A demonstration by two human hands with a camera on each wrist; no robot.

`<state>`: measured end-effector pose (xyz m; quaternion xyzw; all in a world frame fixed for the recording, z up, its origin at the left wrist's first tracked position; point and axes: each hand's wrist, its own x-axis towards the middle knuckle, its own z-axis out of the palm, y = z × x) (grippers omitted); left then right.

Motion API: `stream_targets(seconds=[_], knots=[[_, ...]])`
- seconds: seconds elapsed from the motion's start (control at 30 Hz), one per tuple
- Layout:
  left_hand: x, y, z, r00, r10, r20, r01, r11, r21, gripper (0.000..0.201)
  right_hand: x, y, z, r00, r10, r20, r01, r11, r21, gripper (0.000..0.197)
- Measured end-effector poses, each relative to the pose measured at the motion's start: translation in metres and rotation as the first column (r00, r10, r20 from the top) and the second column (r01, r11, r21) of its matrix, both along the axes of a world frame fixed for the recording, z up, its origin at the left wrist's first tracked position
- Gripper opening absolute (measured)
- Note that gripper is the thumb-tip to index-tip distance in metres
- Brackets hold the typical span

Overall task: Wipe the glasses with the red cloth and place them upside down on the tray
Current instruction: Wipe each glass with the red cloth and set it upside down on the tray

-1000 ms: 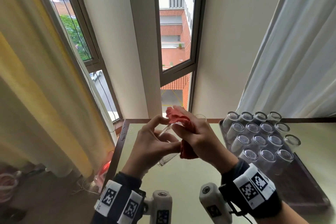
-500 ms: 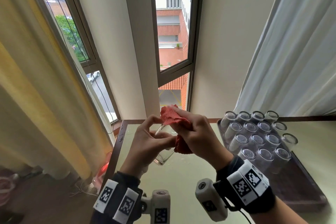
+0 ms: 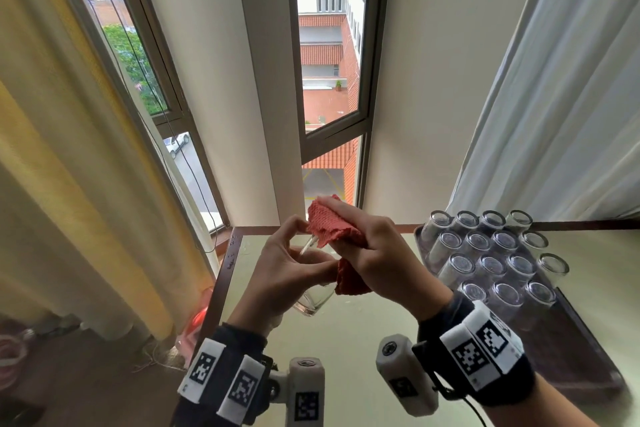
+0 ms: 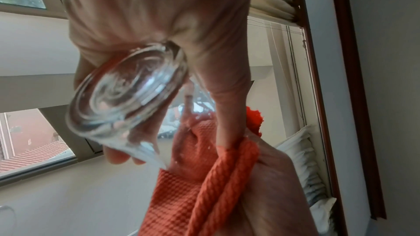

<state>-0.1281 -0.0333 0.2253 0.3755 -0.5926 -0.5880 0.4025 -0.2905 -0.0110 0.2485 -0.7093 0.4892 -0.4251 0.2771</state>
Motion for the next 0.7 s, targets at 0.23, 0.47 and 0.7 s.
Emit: stream_targets(seconds=[0.23,0.47,0.7], knots=[[0.000,-0.001,-0.006,0.999,0.017,0.046,-0.017,1.000,-0.009,0.078,0.000,-0.007,-0.018,0.980,0.028,0.197,-0.067,0.978,0.195,0.045],[-0.005,-0.004,-0.012,0.994,0.087,0.067,-0.090,0.995,0.043,0.072,-0.001,-0.011,-0.018,0.984,-0.028,0.173,0.018,0.998,0.058,0.057],[0.005,-0.013,-0.016,0.973,0.141,0.180,-0.149,0.988,0.034,0.062,0.007,-0.006,-0.046,0.963,-0.194,0.186,0.200,0.980,-0.018,0.044]])
